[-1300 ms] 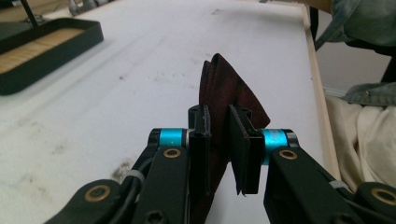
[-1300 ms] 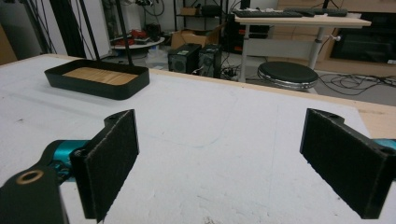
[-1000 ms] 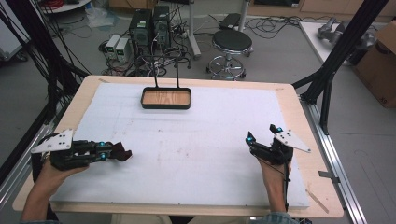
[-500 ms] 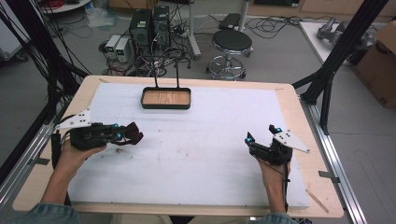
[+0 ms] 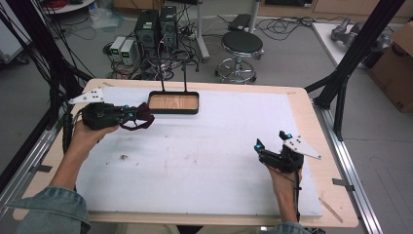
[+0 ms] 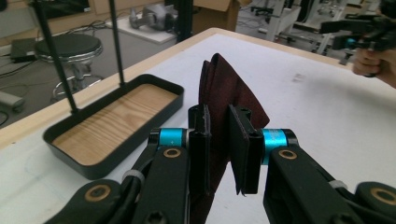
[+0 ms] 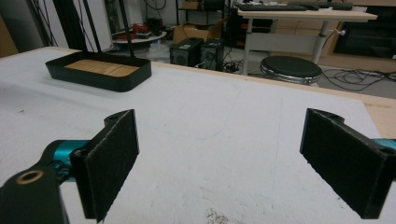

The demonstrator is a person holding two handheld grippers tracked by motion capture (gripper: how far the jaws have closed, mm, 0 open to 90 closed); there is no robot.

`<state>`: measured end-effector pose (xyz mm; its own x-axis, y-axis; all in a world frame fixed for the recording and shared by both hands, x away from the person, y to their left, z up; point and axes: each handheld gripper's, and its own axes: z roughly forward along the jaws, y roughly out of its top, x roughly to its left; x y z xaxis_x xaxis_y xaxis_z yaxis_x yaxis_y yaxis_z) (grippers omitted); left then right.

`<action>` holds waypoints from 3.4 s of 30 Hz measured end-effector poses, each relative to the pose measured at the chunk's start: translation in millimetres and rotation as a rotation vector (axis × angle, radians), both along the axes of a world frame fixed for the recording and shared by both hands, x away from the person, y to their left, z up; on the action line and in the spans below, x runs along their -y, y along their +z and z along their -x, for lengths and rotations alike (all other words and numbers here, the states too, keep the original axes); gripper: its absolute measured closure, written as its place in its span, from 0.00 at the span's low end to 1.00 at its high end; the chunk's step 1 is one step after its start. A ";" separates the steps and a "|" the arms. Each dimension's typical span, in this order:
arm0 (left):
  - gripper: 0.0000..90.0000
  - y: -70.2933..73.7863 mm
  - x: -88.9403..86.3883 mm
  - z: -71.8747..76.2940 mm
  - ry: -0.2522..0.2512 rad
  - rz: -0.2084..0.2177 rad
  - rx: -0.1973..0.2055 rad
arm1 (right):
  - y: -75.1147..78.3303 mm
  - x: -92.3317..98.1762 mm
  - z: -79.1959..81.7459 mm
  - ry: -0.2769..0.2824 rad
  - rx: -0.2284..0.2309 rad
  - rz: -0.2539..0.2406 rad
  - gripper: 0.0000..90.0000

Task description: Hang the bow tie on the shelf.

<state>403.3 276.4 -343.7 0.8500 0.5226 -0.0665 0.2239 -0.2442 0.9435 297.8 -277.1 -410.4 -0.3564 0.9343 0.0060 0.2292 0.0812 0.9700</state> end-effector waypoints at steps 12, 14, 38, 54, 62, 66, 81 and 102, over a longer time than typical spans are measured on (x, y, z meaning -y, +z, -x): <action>0.87 25.9 11.0 -43.1 0.068 -0.021 0.024 | -0.6 0.5 0.1 0.002 -0.002 -0.012 0.12; 0.87 29.3 12.0 -48.5 0.083 -0.027 0.030 | -0.5 0.5 0.5 0.002 -0.001 -0.012 0.12; 0.87 44.3 11.9 -88.3 0.189 -0.001 0.071 | -0.2 1.2 4.3 0.004 0.000 -0.014 0.12; 0.87 55.4 20.9 -107.1 0.306 -0.015 0.104 | 1.2 6.6 7.4 -0.004 -0.001 -0.029 0.12; 0.87 53.0 11.7 -113.2 0.371 0.044 0.074 | 0.8 7.4 7.8 -0.005 -0.006 -0.023 0.12; 0.87 53.2 6.3 -113.7 0.402 0.066 0.075 | 0.8 7.7 8.2 -0.003 -0.009 -0.023 0.12; 0.87 38.8 -5.7 -115.6 0.470 0.112 0.033 | 0.2 6.9 7.7 -0.002 -0.015 -0.017 0.12; 0.82 27.1 -12.6 -112.9 0.485 0.074 0.027 | 0.1 6.9 7.1 -0.001 -0.010 -0.012 0.12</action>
